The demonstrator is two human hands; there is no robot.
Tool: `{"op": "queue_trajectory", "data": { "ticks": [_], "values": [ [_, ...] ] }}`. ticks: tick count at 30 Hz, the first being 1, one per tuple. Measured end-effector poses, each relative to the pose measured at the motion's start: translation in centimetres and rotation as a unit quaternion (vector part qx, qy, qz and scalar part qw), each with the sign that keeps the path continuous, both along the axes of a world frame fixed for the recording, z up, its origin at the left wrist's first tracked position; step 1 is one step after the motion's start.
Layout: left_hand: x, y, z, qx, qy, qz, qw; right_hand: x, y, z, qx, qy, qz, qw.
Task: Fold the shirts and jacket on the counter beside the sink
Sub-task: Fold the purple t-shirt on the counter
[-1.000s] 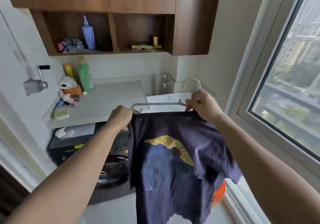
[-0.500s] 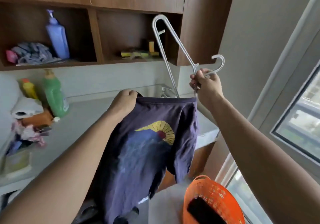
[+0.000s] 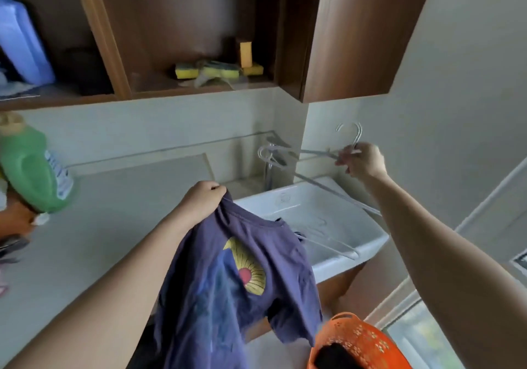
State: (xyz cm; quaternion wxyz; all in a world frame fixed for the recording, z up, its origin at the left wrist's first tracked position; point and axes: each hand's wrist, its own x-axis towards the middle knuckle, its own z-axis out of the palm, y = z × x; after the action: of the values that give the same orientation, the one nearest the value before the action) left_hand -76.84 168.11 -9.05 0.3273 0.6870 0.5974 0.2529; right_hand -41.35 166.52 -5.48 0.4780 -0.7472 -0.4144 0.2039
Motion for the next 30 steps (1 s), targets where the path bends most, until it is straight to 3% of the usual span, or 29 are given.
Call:
{"op": "queue_trajectory", "data": {
  "ticks": [6, 14, 18, 21, 25, 30],
  "values": [
    [2.3, 5.8, -2.5, -0.02, 0.011, 0.032, 0.999, 4.3, 8.1, -13.2, -0.168, 0.028, -0.004, 0.985],
    [1.7, 8.7, -4.3, -0.071, -0.004, 0.033, 0.997, 1.8, 11.3, -20.2, -0.354, -0.052, 0.061, 0.932],
    [1.1, 8.6, -4.3, -0.064, 0.016, 0.017, 0.998, -3.9, 11.5, -19.5, -0.286, 0.032, 0.216, 0.933],
    [0.4, 7.3, -3.8, -0.029, 0.03, -0.021, 0.999, -9.4, 10.6, -17.0, -0.217, 0.077, 0.347, 0.909],
    [-2.6, 4.5, -1.9, 0.015, -0.002, -0.039, 0.999, -15.7, 7.9, -13.4, -0.229, -0.03, 0.487, 0.843],
    [-9.4, -1.2, 0.1, 0.09, -0.06, -0.033, 0.994, -20.6, 2.4, -10.2, -0.238, -0.121, 0.508, 0.819]
  ]
}}
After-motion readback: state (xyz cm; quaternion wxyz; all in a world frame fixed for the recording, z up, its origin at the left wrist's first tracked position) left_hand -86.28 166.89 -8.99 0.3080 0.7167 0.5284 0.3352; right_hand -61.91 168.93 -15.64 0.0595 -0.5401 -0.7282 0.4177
